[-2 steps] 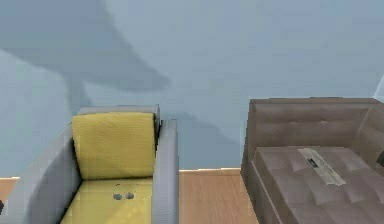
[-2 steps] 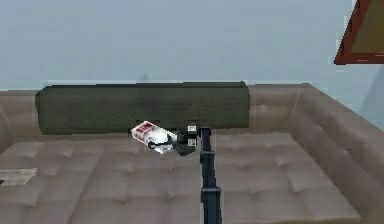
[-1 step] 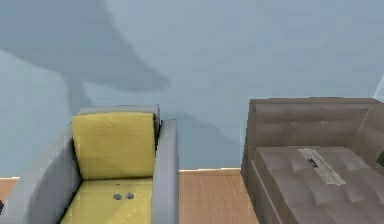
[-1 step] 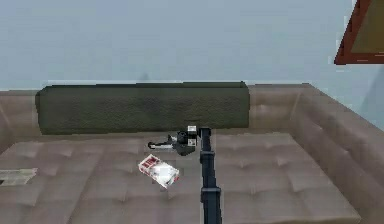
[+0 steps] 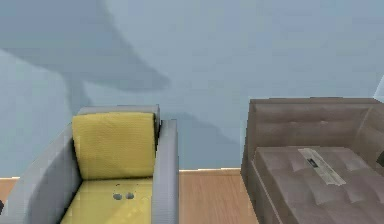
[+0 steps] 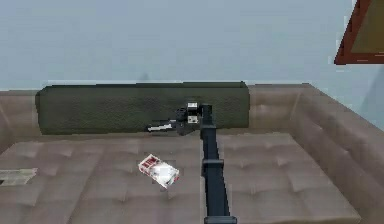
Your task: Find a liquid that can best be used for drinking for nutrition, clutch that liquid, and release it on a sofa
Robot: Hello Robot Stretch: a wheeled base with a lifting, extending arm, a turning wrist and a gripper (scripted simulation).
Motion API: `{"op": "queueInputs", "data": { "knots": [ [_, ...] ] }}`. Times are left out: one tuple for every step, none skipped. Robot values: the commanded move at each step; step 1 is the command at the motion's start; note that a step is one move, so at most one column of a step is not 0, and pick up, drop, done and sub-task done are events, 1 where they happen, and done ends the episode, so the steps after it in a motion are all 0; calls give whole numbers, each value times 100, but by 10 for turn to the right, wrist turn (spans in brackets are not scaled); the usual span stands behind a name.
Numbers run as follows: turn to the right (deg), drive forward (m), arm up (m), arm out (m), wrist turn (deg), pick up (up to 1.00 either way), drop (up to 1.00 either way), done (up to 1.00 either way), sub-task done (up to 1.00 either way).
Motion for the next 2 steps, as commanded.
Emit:
{"op": "queueInputs", "data": {
  "knots": [
    [0, 0, 0, -8, 0, 0, 0, 0, 0],
    [0, 0, 0, 0, 0, 0, 0, 100, 0]
  ]
}}
